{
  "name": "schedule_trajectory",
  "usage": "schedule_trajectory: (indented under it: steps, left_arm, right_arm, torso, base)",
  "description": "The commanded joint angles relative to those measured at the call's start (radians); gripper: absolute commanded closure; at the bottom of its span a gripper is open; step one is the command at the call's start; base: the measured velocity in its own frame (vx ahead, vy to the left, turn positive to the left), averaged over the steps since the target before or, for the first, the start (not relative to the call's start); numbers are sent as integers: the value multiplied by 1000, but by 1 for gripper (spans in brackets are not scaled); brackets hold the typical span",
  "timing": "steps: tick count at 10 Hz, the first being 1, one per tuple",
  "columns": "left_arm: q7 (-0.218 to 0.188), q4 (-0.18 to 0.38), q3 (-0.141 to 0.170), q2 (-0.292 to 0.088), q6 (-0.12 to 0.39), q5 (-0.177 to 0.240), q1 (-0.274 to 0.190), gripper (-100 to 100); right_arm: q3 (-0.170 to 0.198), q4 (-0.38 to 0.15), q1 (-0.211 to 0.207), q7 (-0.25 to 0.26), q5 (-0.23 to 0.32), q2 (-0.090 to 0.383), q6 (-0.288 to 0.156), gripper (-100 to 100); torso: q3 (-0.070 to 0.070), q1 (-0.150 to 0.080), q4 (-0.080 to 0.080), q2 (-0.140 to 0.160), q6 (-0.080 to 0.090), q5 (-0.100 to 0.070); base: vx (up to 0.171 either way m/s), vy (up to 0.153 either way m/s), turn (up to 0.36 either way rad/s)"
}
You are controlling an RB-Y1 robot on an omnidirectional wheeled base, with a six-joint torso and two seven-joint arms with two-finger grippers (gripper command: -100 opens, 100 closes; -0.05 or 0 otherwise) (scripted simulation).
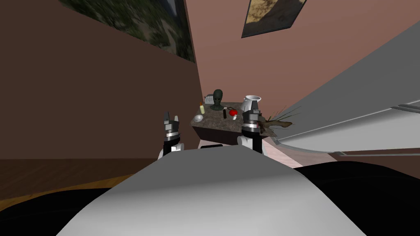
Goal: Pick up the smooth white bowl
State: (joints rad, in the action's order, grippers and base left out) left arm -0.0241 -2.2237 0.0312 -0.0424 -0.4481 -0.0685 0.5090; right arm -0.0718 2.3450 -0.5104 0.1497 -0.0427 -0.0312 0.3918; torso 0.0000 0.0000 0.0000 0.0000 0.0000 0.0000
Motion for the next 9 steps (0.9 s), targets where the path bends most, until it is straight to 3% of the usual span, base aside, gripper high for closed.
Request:
schedule_trajectory:
  steps: [1,3,9]
  left_arm:
    - [-4,-3,-10,-21,49,2,-16,-100]
    - [-6,-5,-16,-32,81,3,-26,-100]
    - [-18,-14,-51,-79,249,11,-86,-100]
  right_arm:
    - [0,0,0,0,0,0,0,0]
    - [0,0,0,0,0,0,0,0]
    - [0,0,0,0,0,0,0,0]
  torso:
    - [0,0,0,0,0,0]
    - [0,1,0,0,0,0]
    - [0,1,0,0,0,0]
  base:
    - [-6,4,42]
    - [-6,9,23]
    - [-6,8,22]
